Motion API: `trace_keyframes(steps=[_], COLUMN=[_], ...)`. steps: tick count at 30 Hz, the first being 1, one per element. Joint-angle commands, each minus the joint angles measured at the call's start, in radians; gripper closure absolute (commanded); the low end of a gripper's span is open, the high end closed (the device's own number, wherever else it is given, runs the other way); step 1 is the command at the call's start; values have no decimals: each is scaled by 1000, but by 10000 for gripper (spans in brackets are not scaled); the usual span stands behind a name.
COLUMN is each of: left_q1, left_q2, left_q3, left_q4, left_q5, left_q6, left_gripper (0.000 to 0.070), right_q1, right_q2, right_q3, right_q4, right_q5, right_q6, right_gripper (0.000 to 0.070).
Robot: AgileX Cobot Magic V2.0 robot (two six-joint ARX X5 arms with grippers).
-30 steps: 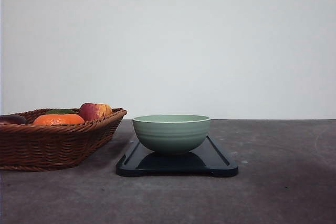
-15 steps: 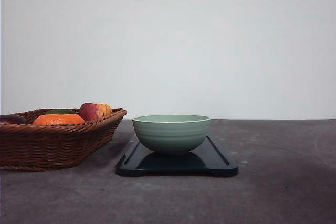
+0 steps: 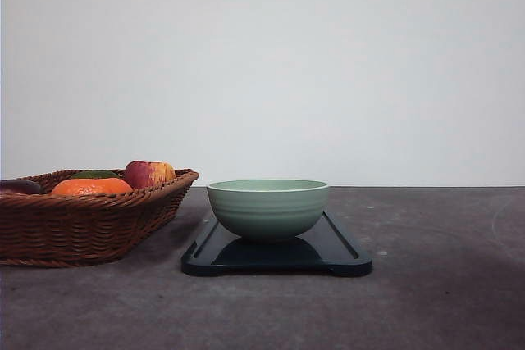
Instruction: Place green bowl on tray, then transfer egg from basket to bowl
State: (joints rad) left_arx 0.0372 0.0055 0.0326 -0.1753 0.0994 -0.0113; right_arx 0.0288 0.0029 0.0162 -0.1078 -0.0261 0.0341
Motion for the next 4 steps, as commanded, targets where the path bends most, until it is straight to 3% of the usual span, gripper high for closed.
trace_keyframes(steps=[1, 4], left_q1=[2, 2], left_q2=[-2, -2], left_q3=[-19, -19], left_q4=[-5, -5], left_q5=[-2, -2], left_q6=[3, 3], left_gripper=[700, 700], right_q1=[-1, -1], right_q2=[1, 1], right_q3=[-4, -4], right_q4=[11, 11], right_q5=[1, 1], right_q6=[12, 12], right_gripper=[680, 680])
